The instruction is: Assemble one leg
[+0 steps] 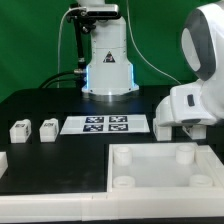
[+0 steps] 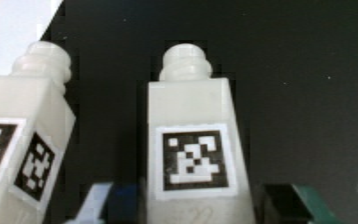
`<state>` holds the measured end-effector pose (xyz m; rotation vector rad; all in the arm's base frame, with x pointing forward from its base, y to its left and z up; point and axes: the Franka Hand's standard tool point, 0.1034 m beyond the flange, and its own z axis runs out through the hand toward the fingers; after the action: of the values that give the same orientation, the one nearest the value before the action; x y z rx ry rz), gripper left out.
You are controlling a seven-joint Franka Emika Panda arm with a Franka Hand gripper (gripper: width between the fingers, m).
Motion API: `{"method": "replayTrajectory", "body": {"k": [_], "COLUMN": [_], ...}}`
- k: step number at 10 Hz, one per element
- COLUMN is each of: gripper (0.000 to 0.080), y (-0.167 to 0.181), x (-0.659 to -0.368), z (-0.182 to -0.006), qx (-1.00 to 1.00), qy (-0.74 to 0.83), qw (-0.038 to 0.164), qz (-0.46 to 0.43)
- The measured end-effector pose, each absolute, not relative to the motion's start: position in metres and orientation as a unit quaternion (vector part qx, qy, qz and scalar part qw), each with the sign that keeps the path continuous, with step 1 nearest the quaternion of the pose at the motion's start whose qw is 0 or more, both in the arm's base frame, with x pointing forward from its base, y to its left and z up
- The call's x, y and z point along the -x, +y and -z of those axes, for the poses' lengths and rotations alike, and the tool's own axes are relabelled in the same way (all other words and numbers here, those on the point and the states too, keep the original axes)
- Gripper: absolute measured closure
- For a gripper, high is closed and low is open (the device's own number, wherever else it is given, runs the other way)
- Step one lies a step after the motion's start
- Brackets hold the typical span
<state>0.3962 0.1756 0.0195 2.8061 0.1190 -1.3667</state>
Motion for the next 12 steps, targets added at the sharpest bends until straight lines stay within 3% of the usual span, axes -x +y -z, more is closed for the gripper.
{"method": "replayTrajectory", "body": {"k": [1, 4, 6, 8, 10, 11, 12], "gripper": [0.0508, 0.0508, 0.0508, 0.0508, 0.0508, 0.0508, 0.0508], "y": [0.17, 0.146, 0.133, 0.124, 0.126, 0.124, 0.12], "x": [-0.407, -0.448, -0.484, -0.476, -0.487, -0.486, -0.507], "z": [-0.027, -0.076, -0.11, -0.147, -0.142, -0.144, -0.155], "qx": [-0.903, -0.917, -0.952, -0.97, -0.99, -0.993, -0.995], "qy": [0.044, 0.077, 0.085, 0.065, 0.068, 0.067, 0.083], "qw": [0.003, -0.019, -0.035, -0.024, -0.03, -0.03, -0.034], "qz": [0.427, 0.391, 0.292, 0.235, 0.124, 0.093, 0.039]}}
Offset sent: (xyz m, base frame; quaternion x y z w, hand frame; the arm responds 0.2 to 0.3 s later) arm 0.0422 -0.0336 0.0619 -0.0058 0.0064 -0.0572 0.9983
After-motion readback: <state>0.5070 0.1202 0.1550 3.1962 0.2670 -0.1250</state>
